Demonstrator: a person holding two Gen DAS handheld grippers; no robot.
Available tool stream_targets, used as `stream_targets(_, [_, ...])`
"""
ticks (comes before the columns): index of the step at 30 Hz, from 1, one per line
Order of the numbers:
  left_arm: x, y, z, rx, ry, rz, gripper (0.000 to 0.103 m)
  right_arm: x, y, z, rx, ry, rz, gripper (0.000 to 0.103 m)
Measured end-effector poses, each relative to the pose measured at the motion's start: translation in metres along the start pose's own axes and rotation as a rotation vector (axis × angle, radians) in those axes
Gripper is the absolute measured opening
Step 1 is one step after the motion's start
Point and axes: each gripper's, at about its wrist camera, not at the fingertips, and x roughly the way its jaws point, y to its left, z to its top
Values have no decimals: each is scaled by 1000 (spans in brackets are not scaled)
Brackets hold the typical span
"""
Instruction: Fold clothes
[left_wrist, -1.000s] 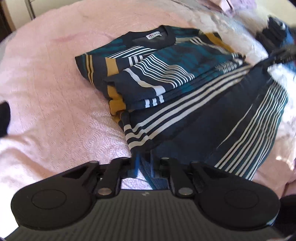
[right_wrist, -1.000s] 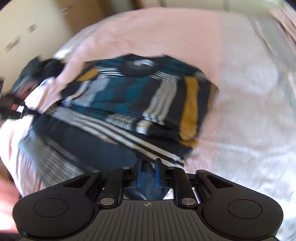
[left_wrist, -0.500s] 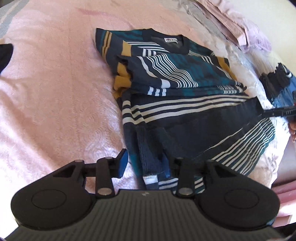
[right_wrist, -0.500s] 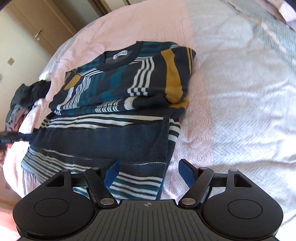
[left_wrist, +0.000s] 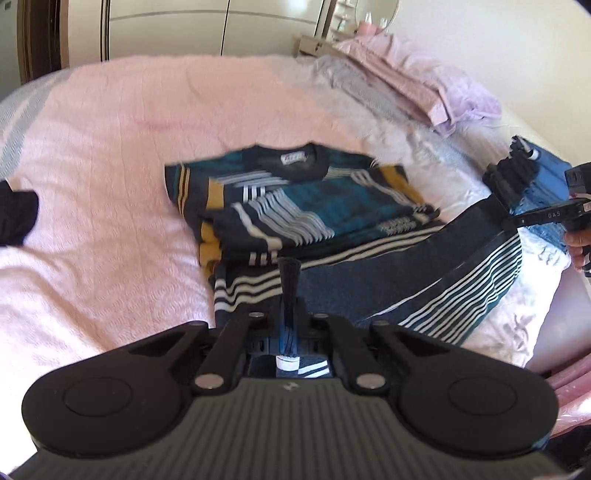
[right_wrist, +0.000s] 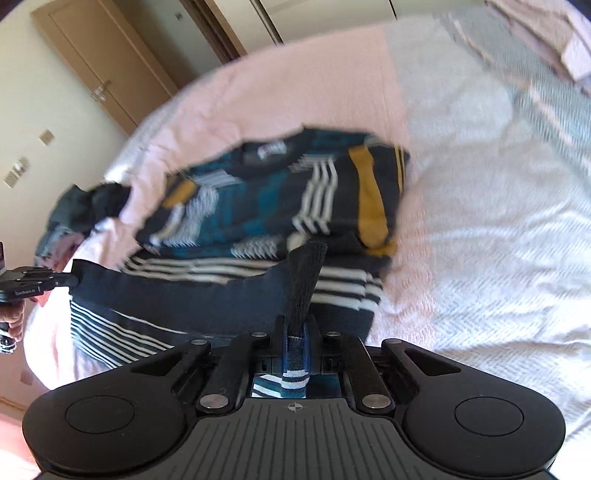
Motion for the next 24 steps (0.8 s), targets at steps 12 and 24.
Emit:
stream_targets(12, [-13, 44, 112, -16, -165, 52, 2, -47, 13, 98, -20, -215, 47, 6])
stream_targets(24, [195, 162, 199, 20, 14, 2, 2, 115, -55, 216, 28, -162, -54, 6])
